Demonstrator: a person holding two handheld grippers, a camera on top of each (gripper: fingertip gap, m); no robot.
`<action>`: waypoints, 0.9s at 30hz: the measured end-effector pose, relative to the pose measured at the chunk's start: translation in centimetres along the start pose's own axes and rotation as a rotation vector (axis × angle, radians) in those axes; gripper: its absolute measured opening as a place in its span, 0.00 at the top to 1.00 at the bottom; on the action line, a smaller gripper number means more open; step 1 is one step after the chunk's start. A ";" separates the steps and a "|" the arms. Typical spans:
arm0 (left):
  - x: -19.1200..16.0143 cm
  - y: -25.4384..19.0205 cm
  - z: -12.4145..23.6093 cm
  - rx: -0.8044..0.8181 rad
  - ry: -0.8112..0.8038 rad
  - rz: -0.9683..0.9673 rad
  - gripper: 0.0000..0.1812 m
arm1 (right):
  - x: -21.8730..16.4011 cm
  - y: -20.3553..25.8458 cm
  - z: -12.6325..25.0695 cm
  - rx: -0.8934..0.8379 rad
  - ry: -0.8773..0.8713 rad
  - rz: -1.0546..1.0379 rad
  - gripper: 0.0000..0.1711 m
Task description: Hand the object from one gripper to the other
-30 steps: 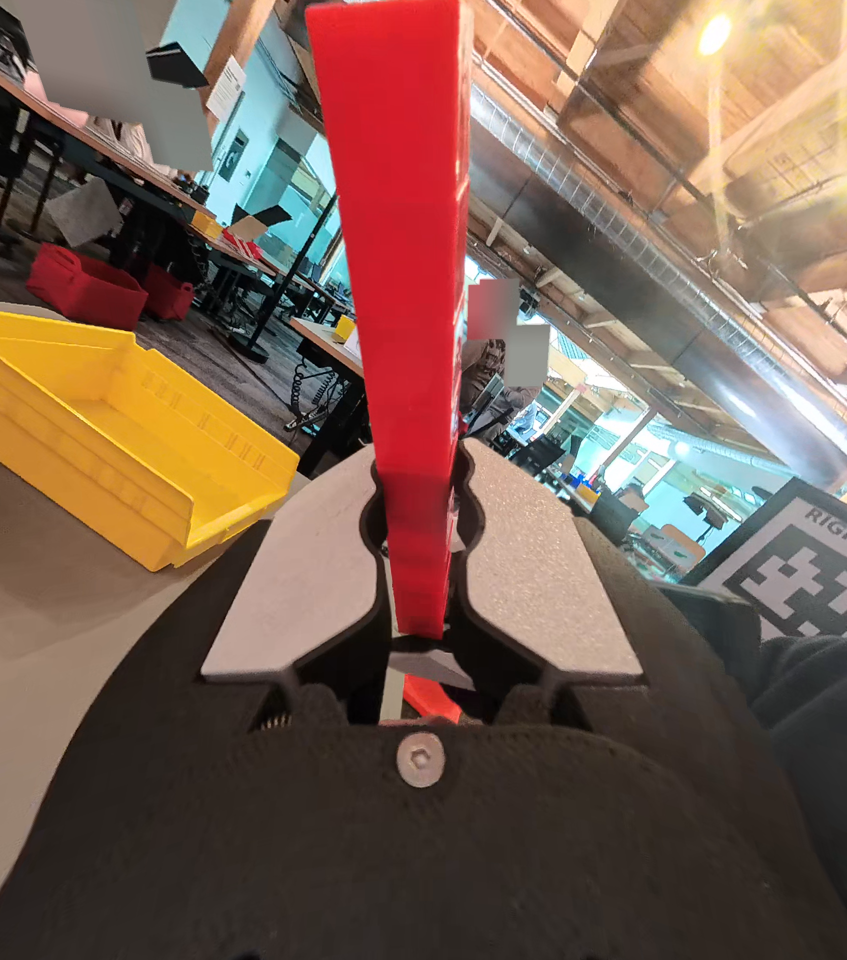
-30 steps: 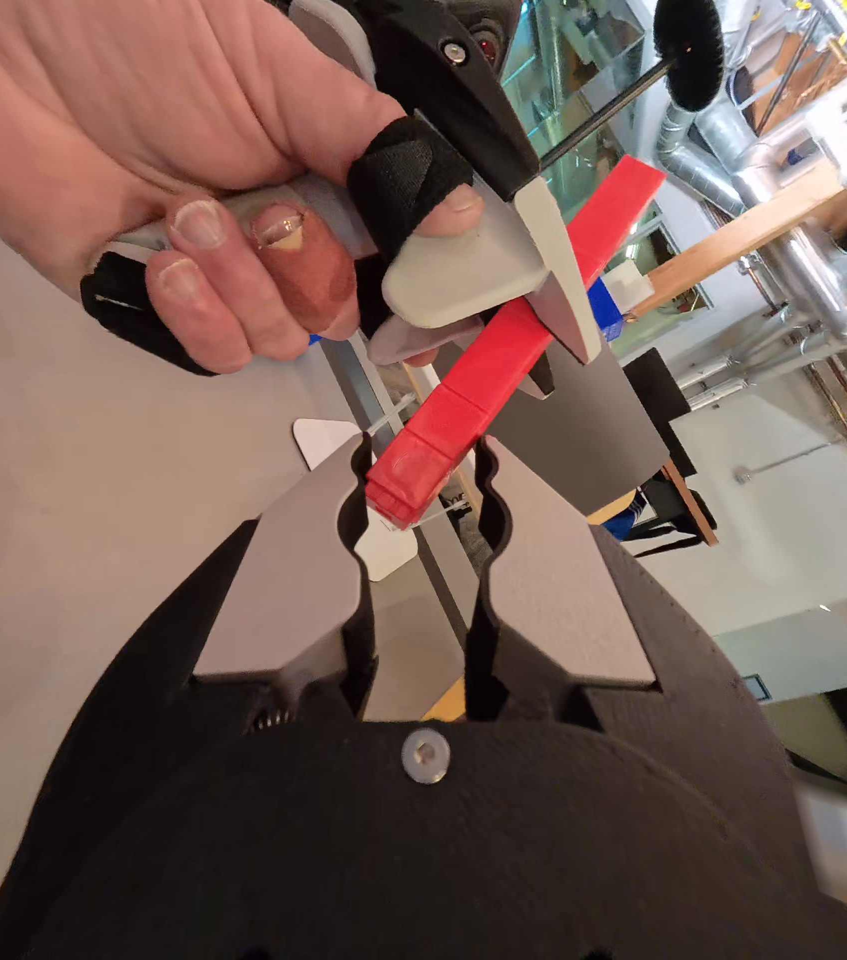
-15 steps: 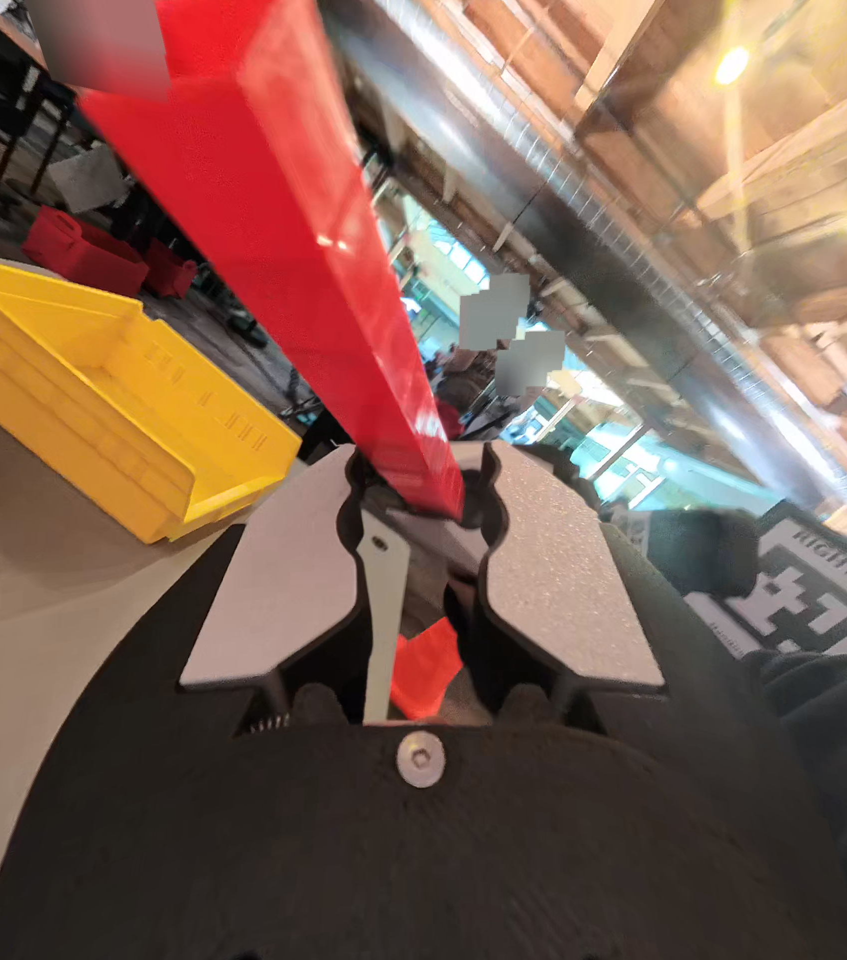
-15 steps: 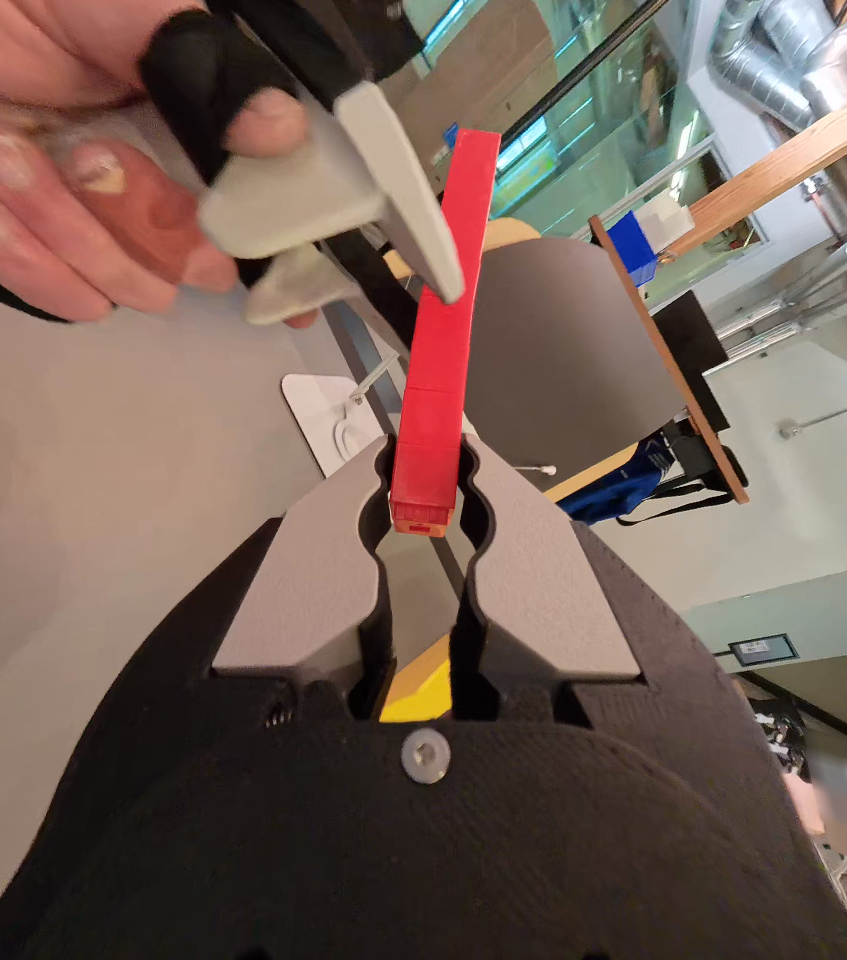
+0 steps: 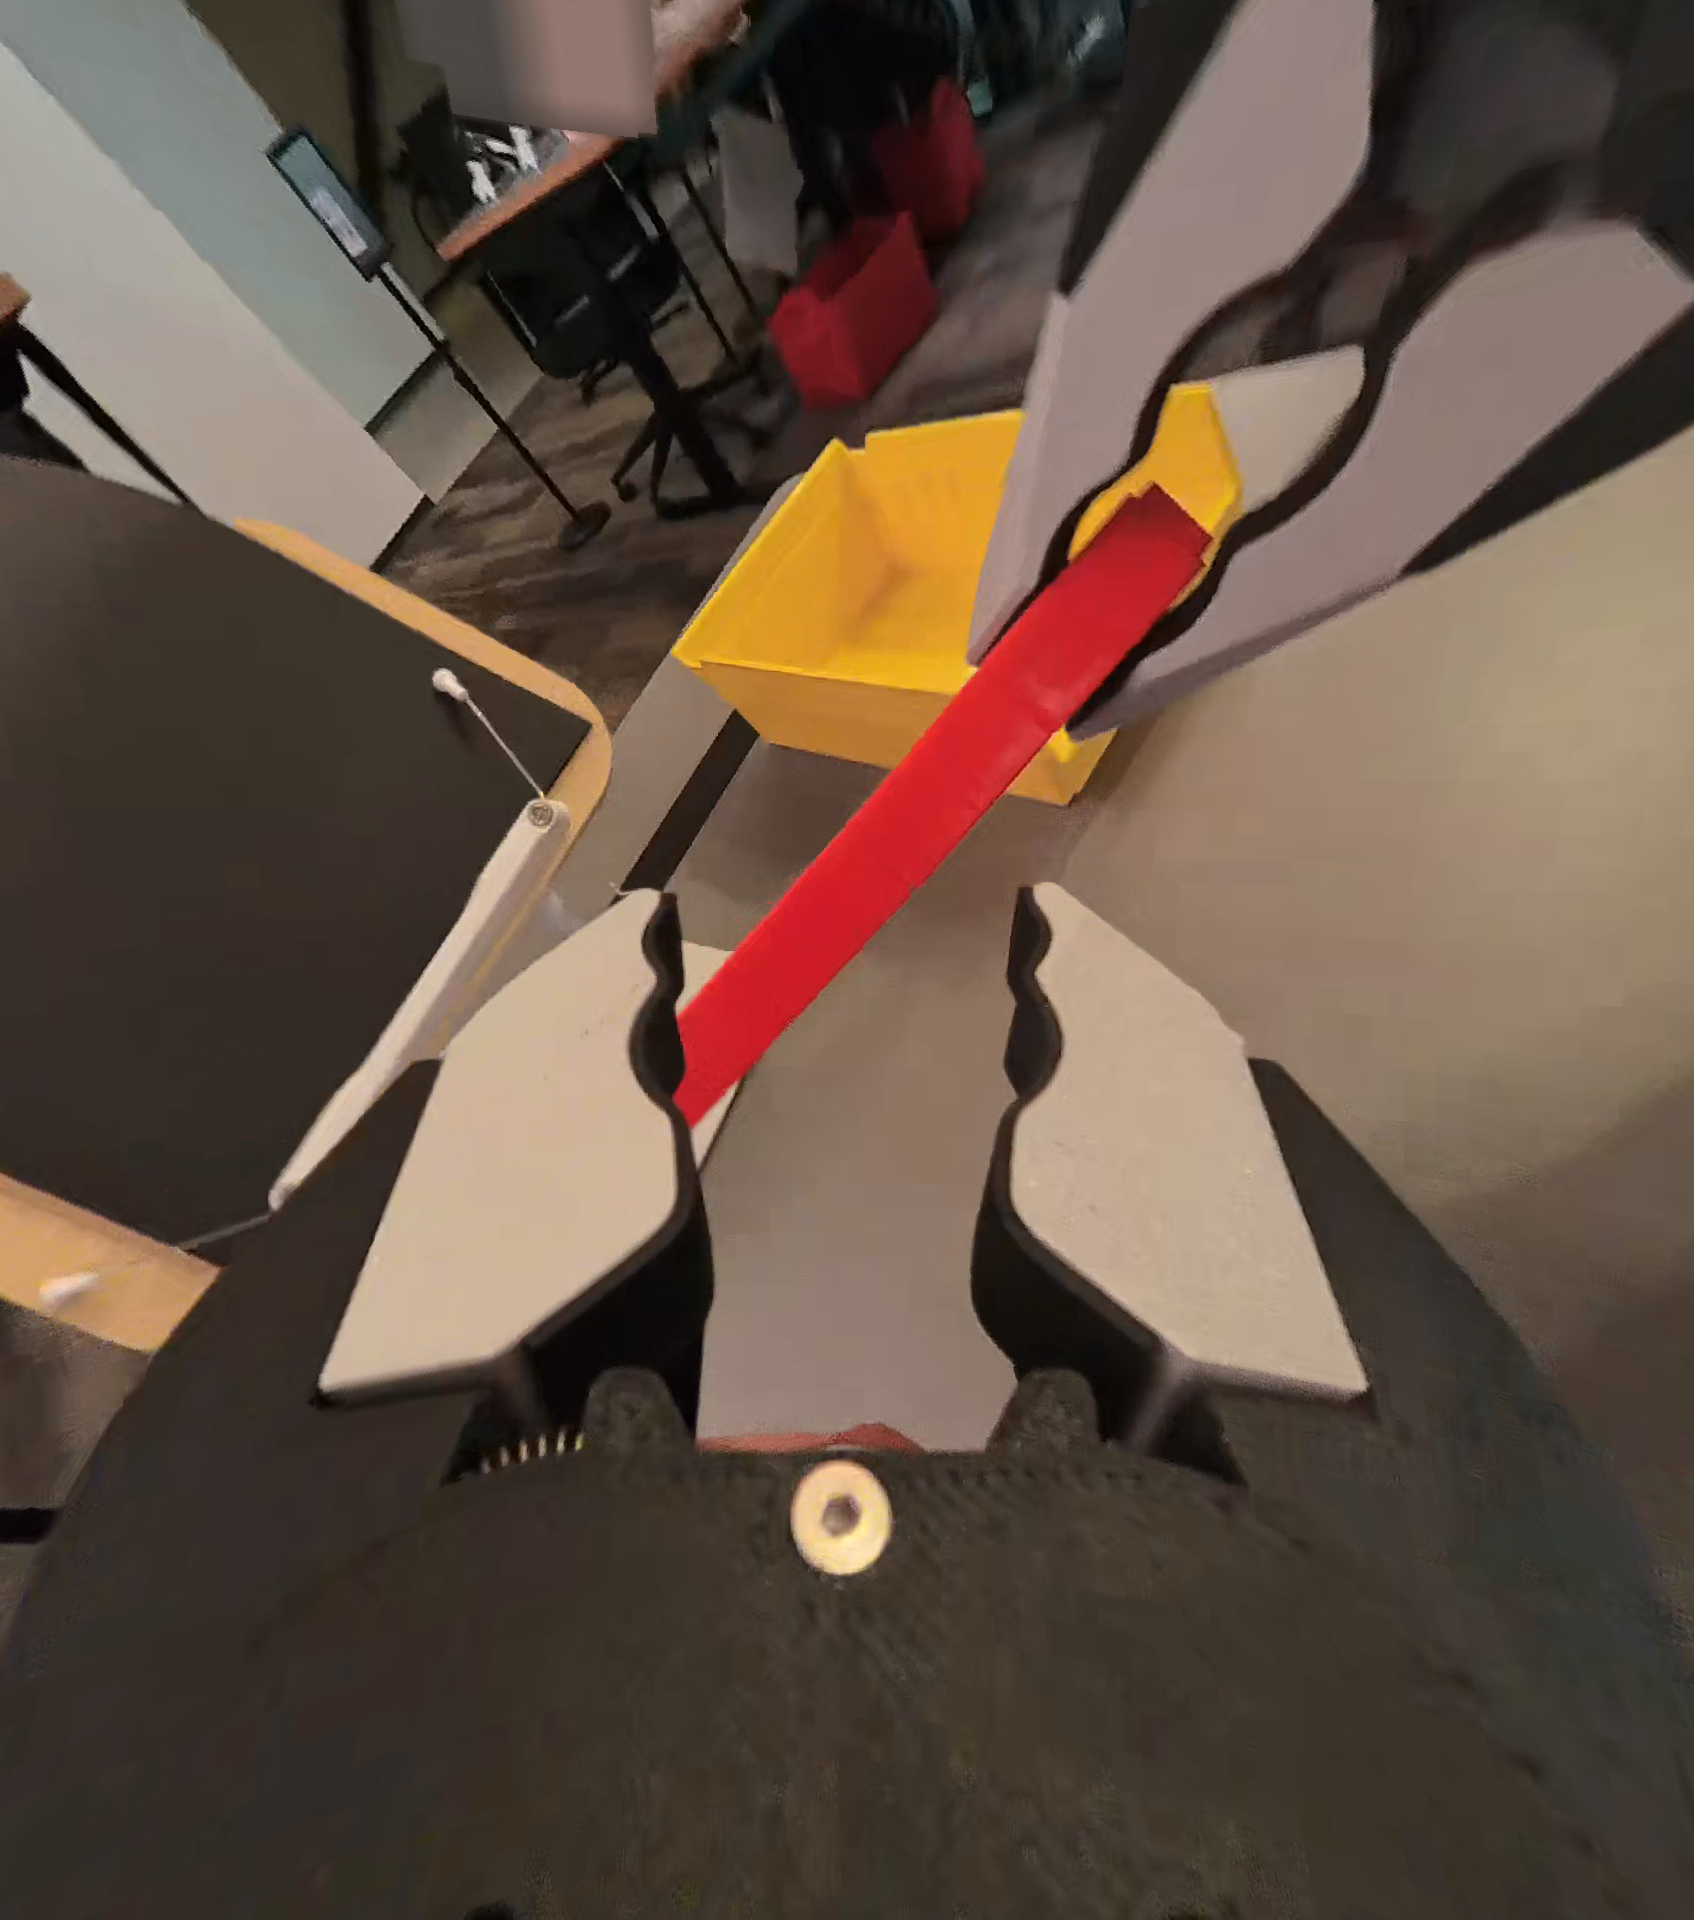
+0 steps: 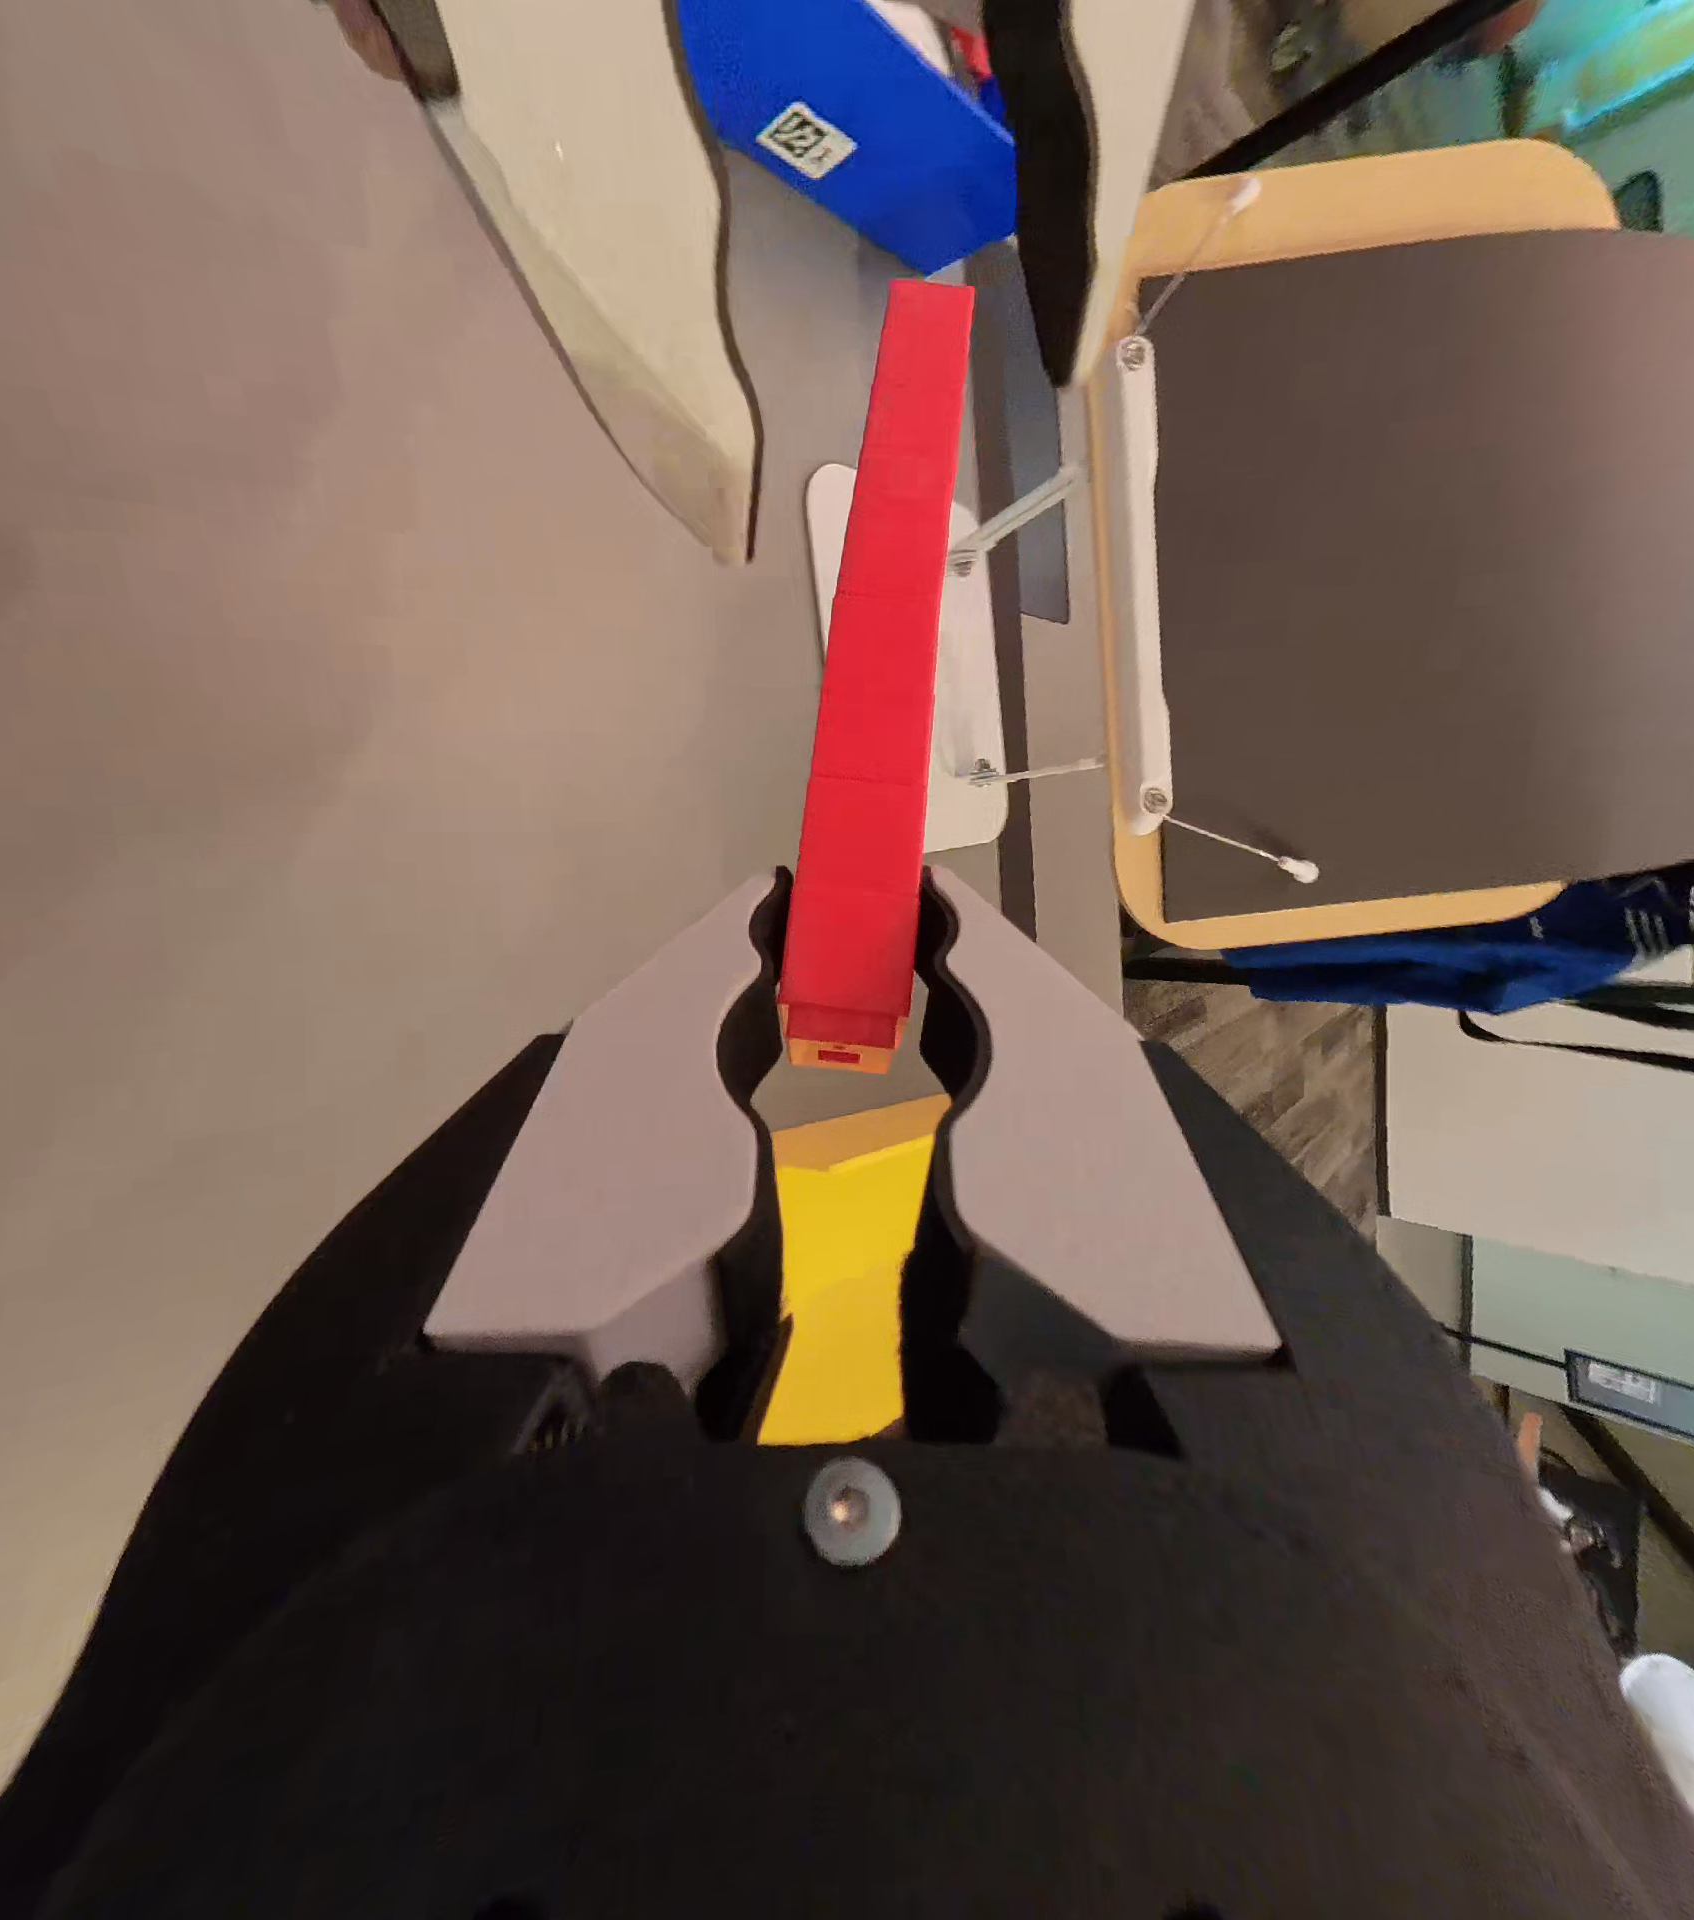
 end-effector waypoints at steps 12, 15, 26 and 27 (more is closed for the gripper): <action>-2.6 -2.1 -1.6 -0.120 0.119 -0.153 0.85 | 1.3 0.9 0.5 0.144 0.069 0.109 0.89; -3.1 -2.3 -1.9 -0.117 0.125 -0.144 0.87 | 2.3 0.0 0.7 0.081 0.038 0.139 0.88; -0.4 0.2 -1.4 -0.290 -0.105 0.504 0.88 | 4.2 -2.7 4.1 -0.363 -0.296 0.035 0.68; 0.0 0.5 -1.2 -0.318 -0.130 0.561 0.88 | 4.0 -2.3 3.8 -0.365 -0.322 0.018 0.67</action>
Point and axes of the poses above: each gripper's, where its closed fingertips meet, z back along the fingers, x out of its top, y = z × x across the jaws, the point moved 2 cm from there along z, back along the fingers, and after that the axes turned 13 degrees about x, right-handed, at the moved point
